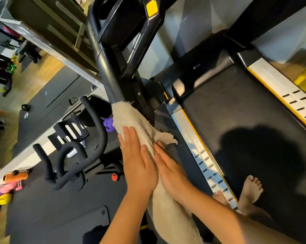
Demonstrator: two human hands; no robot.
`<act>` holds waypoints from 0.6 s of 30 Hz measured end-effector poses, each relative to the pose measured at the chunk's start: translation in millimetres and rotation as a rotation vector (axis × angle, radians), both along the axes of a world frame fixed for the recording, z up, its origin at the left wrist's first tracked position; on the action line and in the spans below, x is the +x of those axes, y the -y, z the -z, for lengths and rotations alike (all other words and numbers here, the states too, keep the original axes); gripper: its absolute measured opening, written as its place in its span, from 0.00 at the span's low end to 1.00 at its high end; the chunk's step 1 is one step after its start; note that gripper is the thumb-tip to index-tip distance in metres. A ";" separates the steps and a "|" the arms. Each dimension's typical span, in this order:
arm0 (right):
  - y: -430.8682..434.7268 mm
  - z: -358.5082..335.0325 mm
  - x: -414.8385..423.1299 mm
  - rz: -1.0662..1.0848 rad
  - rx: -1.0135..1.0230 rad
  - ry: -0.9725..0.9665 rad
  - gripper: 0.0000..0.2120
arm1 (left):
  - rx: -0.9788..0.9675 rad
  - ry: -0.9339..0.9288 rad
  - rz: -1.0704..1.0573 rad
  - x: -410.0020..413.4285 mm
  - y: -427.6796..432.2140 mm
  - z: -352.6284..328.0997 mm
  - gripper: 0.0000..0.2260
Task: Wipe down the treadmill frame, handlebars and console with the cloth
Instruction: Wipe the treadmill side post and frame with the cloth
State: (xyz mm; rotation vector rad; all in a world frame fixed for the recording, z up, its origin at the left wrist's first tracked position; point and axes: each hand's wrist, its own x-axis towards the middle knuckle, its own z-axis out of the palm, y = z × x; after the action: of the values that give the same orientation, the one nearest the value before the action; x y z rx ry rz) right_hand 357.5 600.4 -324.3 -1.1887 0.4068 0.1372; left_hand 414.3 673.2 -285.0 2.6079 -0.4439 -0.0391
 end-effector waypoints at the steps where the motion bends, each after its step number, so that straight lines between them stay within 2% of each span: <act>1: 0.9 -4.6 7.7 -0.006 0.039 -0.001 0.21 | 0.017 0.008 0.039 3.7 0.9 -1.3 0.25; 4: 9.2 -6.2 39.3 -0.003 0.054 -0.028 0.28 | 0.089 0.037 0.109 23.1 7.6 -3.9 0.25; 9: 10.1 12.5 40.1 -0.006 0.059 -0.137 0.25 | 0.063 0.053 0.123 33.7 8.9 -1.2 0.24; 13: -4.5 15.0 7.0 0.075 0.086 -0.064 0.14 | 0.026 0.055 0.107 34.9 8.5 -0.6 0.24; 18: -2.1 0.4 36.3 0.092 0.029 0.066 0.16 | -0.077 0.056 0.063 33.6 7.8 -0.2 0.24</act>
State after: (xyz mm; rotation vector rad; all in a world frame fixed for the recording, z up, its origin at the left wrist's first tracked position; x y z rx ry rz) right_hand 393.9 602.5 -324.7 -1.1410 0.3995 0.0248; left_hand 447.9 665.5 -284.8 2.5242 -0.5365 0.0293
